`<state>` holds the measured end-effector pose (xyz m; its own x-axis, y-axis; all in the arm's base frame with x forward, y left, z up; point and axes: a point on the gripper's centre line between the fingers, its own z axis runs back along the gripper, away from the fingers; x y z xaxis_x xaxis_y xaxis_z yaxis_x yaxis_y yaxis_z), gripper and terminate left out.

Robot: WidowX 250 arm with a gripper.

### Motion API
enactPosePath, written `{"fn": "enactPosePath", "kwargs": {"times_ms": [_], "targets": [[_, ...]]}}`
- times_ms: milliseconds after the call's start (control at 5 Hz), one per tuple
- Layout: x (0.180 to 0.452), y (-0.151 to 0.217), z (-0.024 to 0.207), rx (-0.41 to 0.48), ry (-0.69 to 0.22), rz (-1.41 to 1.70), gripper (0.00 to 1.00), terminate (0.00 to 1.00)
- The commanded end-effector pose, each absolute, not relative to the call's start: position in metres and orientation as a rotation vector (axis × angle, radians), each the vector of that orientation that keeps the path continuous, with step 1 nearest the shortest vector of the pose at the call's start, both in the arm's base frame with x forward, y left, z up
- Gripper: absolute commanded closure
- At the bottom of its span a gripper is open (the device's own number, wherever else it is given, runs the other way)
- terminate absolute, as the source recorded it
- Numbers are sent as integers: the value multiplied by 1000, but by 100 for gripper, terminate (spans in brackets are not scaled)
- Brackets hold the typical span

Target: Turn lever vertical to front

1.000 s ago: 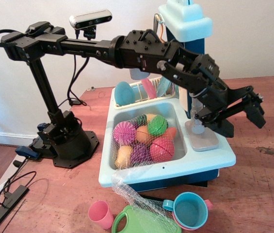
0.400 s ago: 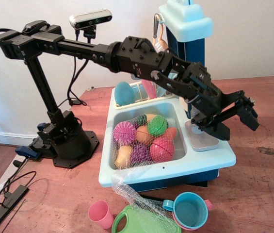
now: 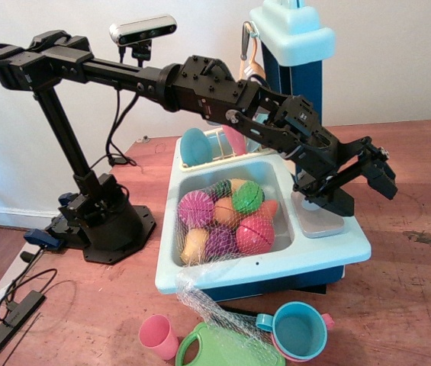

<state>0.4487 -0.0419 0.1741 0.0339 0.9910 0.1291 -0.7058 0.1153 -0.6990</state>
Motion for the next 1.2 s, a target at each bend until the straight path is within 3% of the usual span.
{"fn": "enactPosePath", "kwargs": {"times_ms": [0, 1000], "targets": [[453, -9, 223, -553, -791, 1397, 0, 0], [397, -12, 199, -568, -784, 1437, 0, 0]]}}
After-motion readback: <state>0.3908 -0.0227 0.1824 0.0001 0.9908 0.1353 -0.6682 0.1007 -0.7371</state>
